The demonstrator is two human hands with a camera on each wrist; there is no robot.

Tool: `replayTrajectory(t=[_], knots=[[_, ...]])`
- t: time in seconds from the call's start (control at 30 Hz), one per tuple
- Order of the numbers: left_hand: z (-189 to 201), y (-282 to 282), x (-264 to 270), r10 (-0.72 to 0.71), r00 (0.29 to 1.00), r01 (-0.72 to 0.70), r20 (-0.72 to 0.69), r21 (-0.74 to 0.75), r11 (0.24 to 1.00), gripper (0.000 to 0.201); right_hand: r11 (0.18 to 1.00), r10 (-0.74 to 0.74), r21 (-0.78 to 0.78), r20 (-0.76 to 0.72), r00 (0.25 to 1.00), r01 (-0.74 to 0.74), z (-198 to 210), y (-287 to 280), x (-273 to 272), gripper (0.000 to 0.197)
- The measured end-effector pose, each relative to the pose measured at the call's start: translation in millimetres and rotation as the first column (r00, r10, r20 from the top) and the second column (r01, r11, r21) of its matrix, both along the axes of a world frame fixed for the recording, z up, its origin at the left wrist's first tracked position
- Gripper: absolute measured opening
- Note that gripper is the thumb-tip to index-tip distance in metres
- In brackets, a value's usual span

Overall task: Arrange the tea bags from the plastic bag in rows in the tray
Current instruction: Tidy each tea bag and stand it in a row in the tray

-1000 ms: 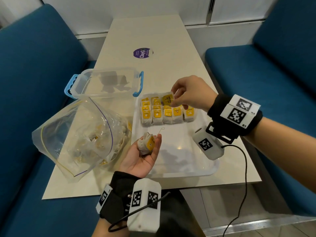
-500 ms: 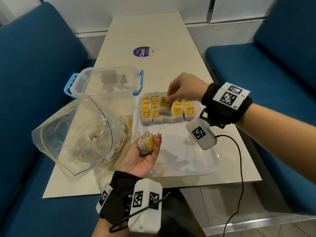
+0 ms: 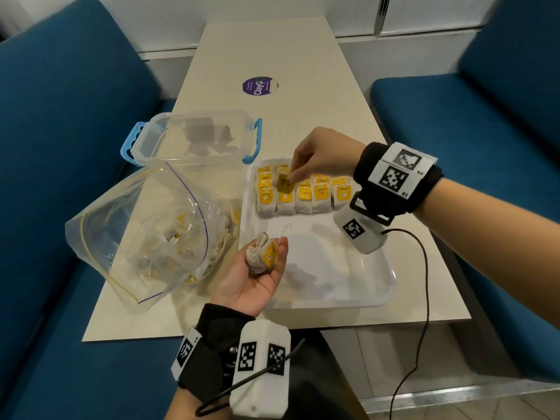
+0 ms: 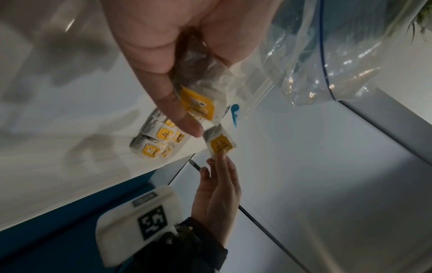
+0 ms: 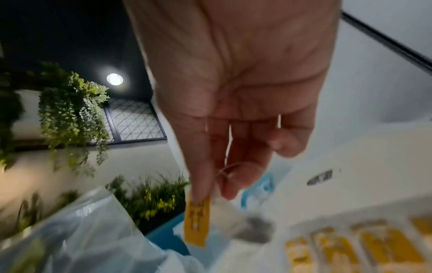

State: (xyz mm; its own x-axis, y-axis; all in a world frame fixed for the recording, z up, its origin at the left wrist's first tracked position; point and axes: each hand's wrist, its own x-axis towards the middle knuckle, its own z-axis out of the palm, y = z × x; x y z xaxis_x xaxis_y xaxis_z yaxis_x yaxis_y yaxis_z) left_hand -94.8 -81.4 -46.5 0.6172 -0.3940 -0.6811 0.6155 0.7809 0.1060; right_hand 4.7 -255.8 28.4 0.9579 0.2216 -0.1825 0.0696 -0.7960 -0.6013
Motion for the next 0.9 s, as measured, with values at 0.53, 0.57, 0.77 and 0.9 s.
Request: replayTrajectory(t=[0.53, 0.57, 0.77, 0.9], knots=[[0.4, 3.9, -3.0, 0.032, 0.999, -0.032, 0.012, 0.017, 0.999, 0.029, 0.987, 0.054, 0.156, -0.158, 0.986, -0.029, -18.4, 20.1, -2.3, 0.014], [0.0, 4.3, -3.0, 0.036, 0.999, -0.036, 0.014, 0.02, 0.999, 0.029, 0.983, 0.038, 0.186, -0.165, 0.986, -0.007, -22.7, 22.0, -1.2, 0.015], [-1.3, 5.7, -5.1, 0.053, 0.998, -0.053, 0.021, 0.021, 0.998, 0.025, 0.978, -0.061, 0.186, -0.201, 0.978, 0.099, -41.8, 30.2, 7.5, 0.016], [-2.6, 5.8, -6.4, 0.052, 0.998, -0.052, 0.029, 0.011, 0.999, 0.025, 0.957, -0.091, 0.237, -0.303, 0.949, 0.167, -48.9, 36.2, 11.0, 0.014]])
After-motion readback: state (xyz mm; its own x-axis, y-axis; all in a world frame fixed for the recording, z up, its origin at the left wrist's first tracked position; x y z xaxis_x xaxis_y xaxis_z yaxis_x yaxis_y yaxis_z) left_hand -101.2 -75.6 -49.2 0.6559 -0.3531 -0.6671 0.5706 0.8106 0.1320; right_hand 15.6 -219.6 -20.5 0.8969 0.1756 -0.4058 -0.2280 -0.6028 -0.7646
